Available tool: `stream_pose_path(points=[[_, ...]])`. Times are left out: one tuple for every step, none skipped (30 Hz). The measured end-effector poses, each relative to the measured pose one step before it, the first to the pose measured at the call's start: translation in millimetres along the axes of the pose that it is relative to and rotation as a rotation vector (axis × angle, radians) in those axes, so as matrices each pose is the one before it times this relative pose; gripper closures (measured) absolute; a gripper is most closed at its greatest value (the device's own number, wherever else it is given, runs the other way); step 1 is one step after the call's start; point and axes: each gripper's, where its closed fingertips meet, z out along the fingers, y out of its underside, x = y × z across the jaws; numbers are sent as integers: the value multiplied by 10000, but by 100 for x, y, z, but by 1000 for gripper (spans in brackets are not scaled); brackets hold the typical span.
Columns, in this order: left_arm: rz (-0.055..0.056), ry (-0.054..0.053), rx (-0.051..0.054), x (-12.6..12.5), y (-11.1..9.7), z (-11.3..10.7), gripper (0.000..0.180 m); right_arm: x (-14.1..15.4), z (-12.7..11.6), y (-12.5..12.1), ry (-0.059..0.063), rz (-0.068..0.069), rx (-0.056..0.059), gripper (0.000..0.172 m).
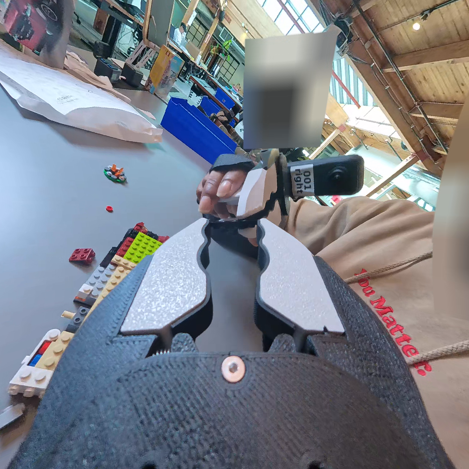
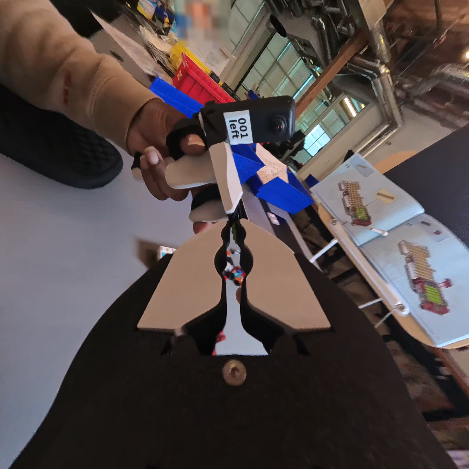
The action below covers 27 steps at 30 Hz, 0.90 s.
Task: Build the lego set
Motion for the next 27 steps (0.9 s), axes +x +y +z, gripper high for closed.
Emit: stream_pose_path(points=[[306,-148,-15,-179,84,-63,145,99,-58,-18,-179,789,152,167],[478,-282,-76,-312,153,-88,143,201,-133,-110,-185,910,202,168],[573,-294,-106,-253,201,-96,141,176,-188,-134,-261,972,198,167],[593,-274,-114,-181,233,-86,141,143,-219,-96,-288,980,155,168],[571,-266,-103,-159,219,-49,141,167,-226,-99,-242,959,167,167],[463,-204,-49,-96,145,-26,141,54,-189,-46,-276,948,169,167],[294,-75,-27,42,124,26,142,-143,-124,71,-369,957,113,167],[159,35,-23,160,108,52,143,-148,-66,152,-319,903,101,167],[99,56,-24,158,111,71,145,-117,-40,179,-269,792,142,167],[93,57,-21,149,103,58,147,-144,-7,227,-277,700,120,167],[78,107,-20,228,91,58,151,-102,21,224,-235,605,109,167],[38,61,-50,151,130,80,155,-66,18,187,-197,516,103,168],[37,13,-69,81,150,69,157,-69,47,204,-207,439,41,168],[35,44,-44,108,107,59,161,10,51,187,-132,347,-1,168],[21,85,-58,170,117,28,167,168,4,89,-10,219,30,168],[-4,53,-4,128,64,1,173,148,-23,51,-10,143,6,168],[-68,-59,8,-69,11,-4,174,128,-35,12,-17,126,-1,168],[-124,-23,37,-69,-14,-24,174,189,-46,-5,39,108,-7,167],[-202,24,78,-69,-69,-31,174,201,-38,-13,54,88,-2,167],[-263,18,72,-133,-20,-10,175,237,-20,-4,84,84,-6,167],[-316,-16,45,-220,42,32,175,306,-10,11,133,53,-11,167],[-332,16,67,-192,37,24,175,336,-43,32,157,25,-20,167],[-323,54,133,-163,-56,-12,175,396,-96,6,203,-29,-30,166],[-352,23,122,-227,-52,-44,175,447,-167,-74,266,-135,-14,165],[-354,-10,60,-314,16,-59,175,480,-241,-116,324,-269,-22,161],[-309,-68,95,-395,-23,-92,175,500,-239,-60,380,-429,-107,156],[-262,-69,85,-378,5,-89,176,434,-214,53,411,-591,-206,152]])
